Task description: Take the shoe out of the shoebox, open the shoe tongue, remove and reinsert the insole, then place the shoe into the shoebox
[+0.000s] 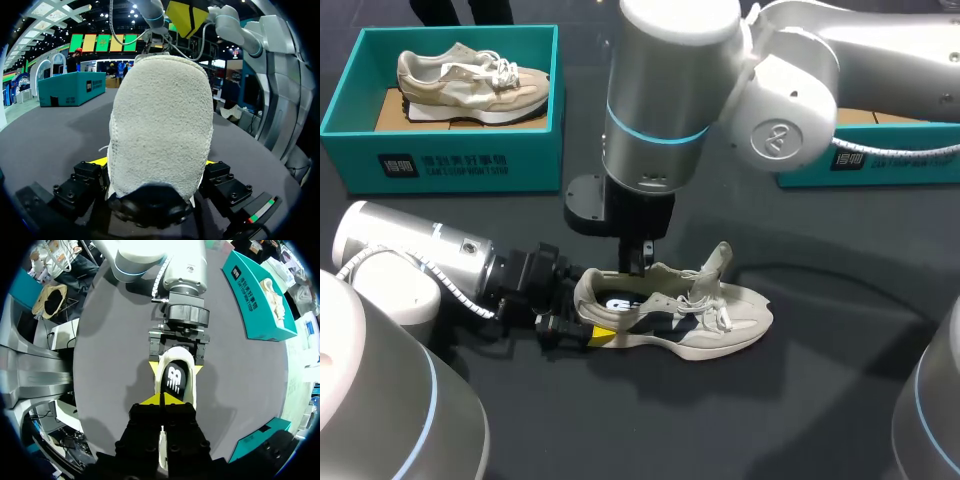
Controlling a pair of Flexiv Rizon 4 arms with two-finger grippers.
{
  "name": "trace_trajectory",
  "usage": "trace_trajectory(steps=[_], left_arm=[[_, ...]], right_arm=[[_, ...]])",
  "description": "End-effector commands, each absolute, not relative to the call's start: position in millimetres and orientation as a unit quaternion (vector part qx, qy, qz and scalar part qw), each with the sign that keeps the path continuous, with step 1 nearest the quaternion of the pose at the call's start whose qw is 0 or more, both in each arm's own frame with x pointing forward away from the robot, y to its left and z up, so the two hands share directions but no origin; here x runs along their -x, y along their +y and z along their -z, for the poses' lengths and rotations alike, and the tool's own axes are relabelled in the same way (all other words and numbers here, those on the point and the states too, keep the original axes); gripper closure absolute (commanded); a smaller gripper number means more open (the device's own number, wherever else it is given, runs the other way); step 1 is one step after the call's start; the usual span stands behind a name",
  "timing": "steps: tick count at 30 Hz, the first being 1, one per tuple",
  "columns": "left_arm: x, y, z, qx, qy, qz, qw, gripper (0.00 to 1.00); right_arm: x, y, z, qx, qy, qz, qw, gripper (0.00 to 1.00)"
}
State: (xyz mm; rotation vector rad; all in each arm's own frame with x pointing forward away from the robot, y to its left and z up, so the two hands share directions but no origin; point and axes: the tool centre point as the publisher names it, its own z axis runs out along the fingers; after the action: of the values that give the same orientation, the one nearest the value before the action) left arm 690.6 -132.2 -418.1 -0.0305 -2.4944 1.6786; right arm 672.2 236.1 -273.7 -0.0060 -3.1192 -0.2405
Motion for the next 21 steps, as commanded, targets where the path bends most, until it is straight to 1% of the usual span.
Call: trace_trajectory(steps=[1, 3, 17, 21], left_arm=[[-693, -131, 420, 0.010, -0.829, -0.556, 0.068, 1.00], [-693, -131, 420, 0.010, -0.829, -0.556, 0.068, 1.00], [-693, -131, 420, 0.010, -0.829, -0.556, 0.068, 1.00], [-693, -131, 420, 0.010, -0.829, -0.556, 0.068, 1.00]], right_arm=[[-677, 239, 295, -0.004, -0.997, 0.079, 0.006, 1.00], [-680, 237, 303, -0.004, -0.997, 0.070, 0.007, 1.00], [-680, 237, 303, -0.004, -0.997, 0.070, 0.007, 1.00], [-683, 240, 317, -0.007, -0.998, 0.056, -0.003, 1.00]])
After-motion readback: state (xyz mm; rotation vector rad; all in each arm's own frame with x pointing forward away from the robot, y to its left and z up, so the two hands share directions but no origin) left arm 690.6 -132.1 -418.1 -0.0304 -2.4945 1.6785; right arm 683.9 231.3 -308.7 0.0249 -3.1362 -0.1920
